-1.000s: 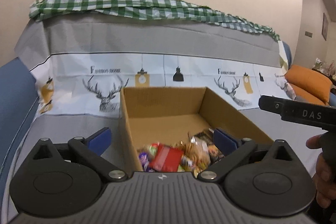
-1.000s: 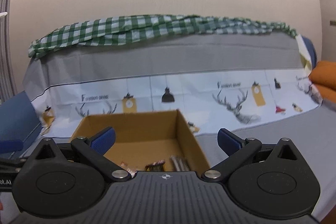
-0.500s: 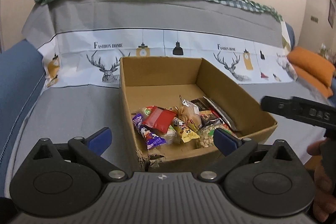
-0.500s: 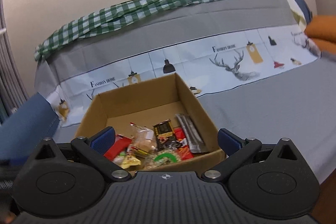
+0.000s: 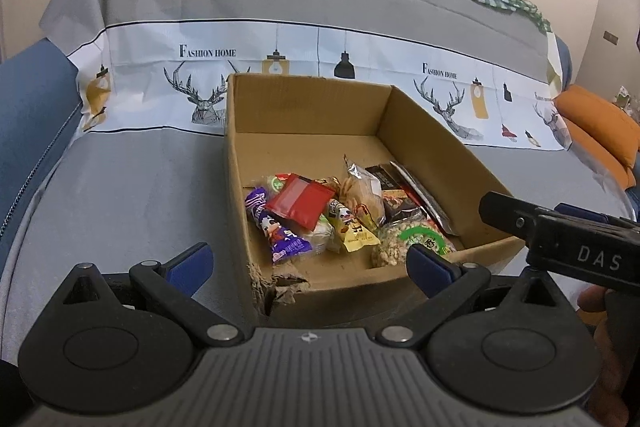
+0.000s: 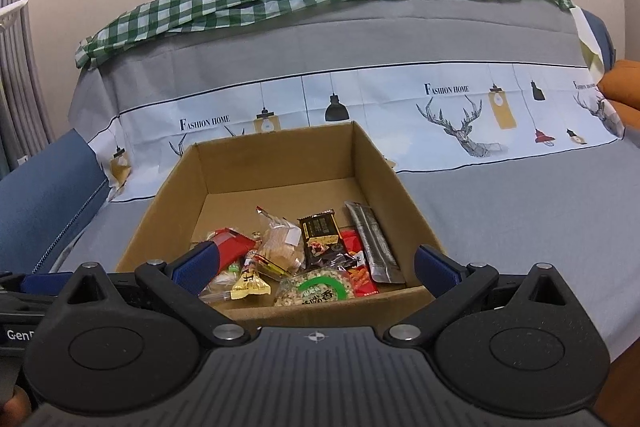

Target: Organize snacks

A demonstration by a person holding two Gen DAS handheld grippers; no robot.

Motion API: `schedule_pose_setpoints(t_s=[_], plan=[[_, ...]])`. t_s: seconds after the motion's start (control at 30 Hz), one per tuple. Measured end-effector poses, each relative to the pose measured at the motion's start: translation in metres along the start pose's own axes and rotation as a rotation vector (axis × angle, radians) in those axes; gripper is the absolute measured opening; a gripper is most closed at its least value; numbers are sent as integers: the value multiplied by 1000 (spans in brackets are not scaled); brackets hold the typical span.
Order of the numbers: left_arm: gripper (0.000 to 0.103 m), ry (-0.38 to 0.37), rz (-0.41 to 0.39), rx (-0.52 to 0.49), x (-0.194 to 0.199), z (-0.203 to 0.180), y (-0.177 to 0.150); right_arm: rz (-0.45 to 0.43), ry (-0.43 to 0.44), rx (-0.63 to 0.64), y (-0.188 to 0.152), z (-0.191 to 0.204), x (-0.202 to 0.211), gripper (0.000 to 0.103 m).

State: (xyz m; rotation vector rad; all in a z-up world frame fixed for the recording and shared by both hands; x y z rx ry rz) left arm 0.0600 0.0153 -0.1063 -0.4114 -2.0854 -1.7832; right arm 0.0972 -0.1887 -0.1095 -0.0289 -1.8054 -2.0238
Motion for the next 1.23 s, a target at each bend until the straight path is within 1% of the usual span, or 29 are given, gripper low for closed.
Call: schedule_pose_setpoints(t_s=[0.13,0.43,0.97,1.23], plan=[[103,4,-4,-3,1,1,0,-1,-1,3,0,0,0,102],[103,19,15,16,-1,4,-1,3,-3,4,0,0,-1,102],[103,10,13,-4,-1,2,-2,11,-4,16,-3,0,-3,102],[103,-12,-19,-40,3,-4,-2,15,-8,21,-4,2,-5,102]])
Point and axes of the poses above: each gripper's, at about its wrist camera, not at the fingertips, and x roughly against the way its jaws point, z to its left, y to its top, the point moved 3 cm from there along -x, roughly the way its jaws point, and after that the axes turned 11 degrees about -z, right-handed, at the moved point
